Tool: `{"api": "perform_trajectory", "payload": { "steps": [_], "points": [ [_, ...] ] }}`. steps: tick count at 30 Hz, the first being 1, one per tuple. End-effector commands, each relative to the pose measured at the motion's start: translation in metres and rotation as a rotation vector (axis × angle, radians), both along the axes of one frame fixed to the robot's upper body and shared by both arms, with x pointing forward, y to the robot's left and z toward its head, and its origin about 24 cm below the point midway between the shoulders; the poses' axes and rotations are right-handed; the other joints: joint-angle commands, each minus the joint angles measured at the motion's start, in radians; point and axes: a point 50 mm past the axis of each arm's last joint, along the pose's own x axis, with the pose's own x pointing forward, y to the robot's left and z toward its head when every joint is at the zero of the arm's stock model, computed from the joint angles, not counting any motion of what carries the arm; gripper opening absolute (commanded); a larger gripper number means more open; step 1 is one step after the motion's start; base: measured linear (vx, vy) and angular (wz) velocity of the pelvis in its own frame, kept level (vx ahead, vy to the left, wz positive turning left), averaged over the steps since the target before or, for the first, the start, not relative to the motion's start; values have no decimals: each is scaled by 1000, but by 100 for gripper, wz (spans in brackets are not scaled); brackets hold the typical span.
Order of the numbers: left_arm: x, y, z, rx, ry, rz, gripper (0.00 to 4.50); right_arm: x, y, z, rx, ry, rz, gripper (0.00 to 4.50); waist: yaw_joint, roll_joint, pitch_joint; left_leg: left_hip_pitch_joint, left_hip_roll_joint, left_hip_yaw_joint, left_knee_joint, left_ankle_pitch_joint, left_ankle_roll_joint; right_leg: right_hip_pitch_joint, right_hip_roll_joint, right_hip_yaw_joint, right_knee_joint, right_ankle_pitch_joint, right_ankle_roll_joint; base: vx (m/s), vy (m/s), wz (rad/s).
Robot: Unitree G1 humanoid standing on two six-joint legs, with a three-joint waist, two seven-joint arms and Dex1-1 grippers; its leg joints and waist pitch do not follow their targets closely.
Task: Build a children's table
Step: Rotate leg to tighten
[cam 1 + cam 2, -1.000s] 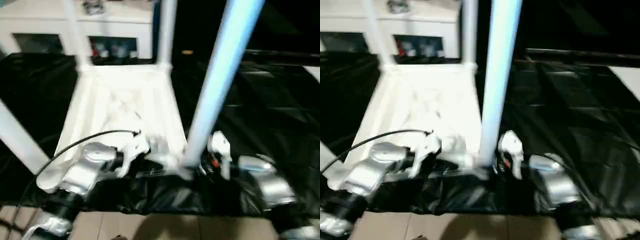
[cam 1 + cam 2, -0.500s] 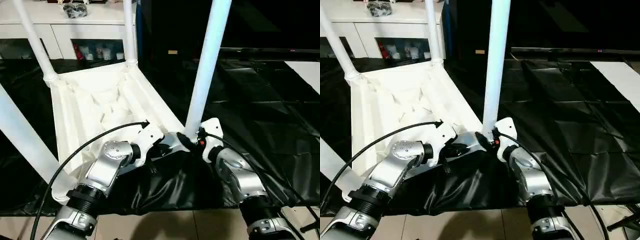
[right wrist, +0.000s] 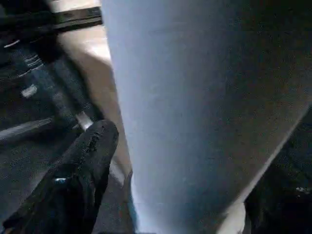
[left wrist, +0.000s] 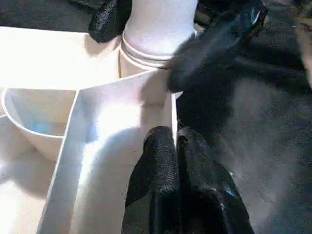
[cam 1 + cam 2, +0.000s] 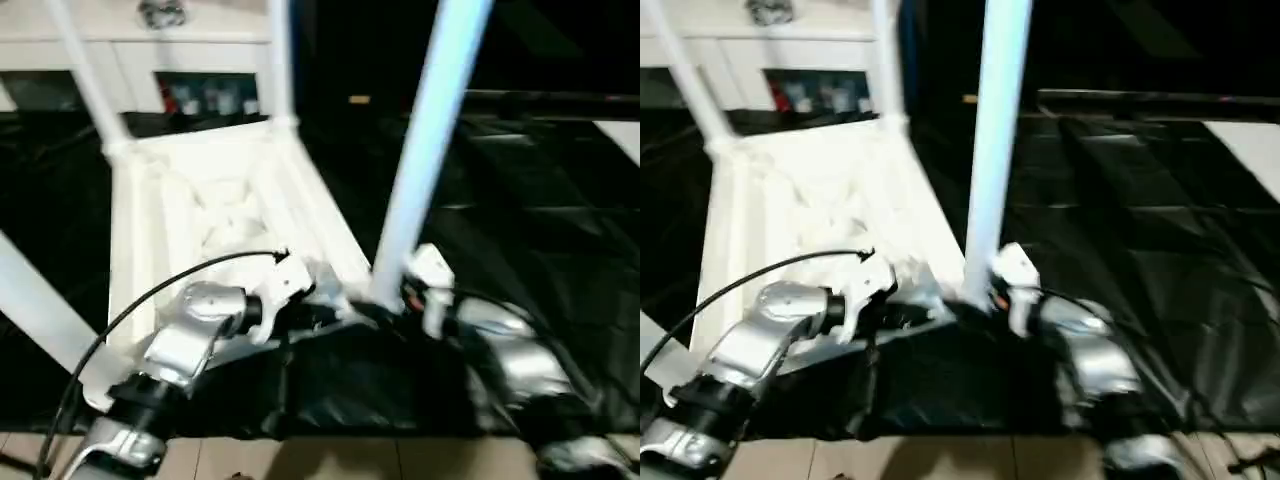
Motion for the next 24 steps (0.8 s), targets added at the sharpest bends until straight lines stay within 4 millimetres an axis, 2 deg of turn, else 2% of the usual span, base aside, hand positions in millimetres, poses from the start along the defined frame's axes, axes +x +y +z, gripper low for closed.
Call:
{"api": "perform_trajectory", "payload": {
  "steps": [1,3,4,5,8,15,21,24],
  "points": [
    [-1,-12,8,-64,-28,-66,0,-18,19,-9,5,75,201,371,1,-7,-54,1,20,7,-48,-142,114,53,-37,34,-39,-43,-265,0,0,0],
    [0,-7,9,-53,-24,-73,0,-21,14,-9,-8,95,254,371,7,-5,-51,4,24,8,-51,-184,100,52,-40,34,-45,-107,-256,0,0,0],
    [0,-5,9,-50,-22,-77,0,-23,12,-8,-13,105,277,356,10,-6,-49,4,24,7,-53,-222,83,51,-42,35,-51,-173,-239,0,0,0],
    [1,-2,10,-45,-19,-83,0,-24,10,-8,-19,112,298,347,12,-3,-48,6,25,6,-56,-231,76,50,-42,35,-53,-192,-236,0,0,0],
    [2,2,11,-39,-11,-99,0,-25,7,-5,-23,125,339,331,15,-5,-45,8,24,6,-59,-267,54,47,-43,37,-60,-257,-214,0,0,0],
    [4,5,13,-38,4,-129,0,-27,9,-2,-22,154,405,275,19,-11,-46,4,22,3,-58,-254,44,47,-45,38,-59,-292,-194,0,0,0],
    [4,7,13,-39,5,-125,0,-29,12,-4,-16,167,420,260,19,-10,-47,4,22,2,-58,-250,43,46,-44,37,-59,-289,-193,0,0,0],
    [6,4,11,-45,-16,-82,0,-29,16,-8,16,159,349,259,19,-9,-47,3,21,2,-59,-253,40,47,-44,37,-59,-290,-193,0,0,0]
  ]
}}
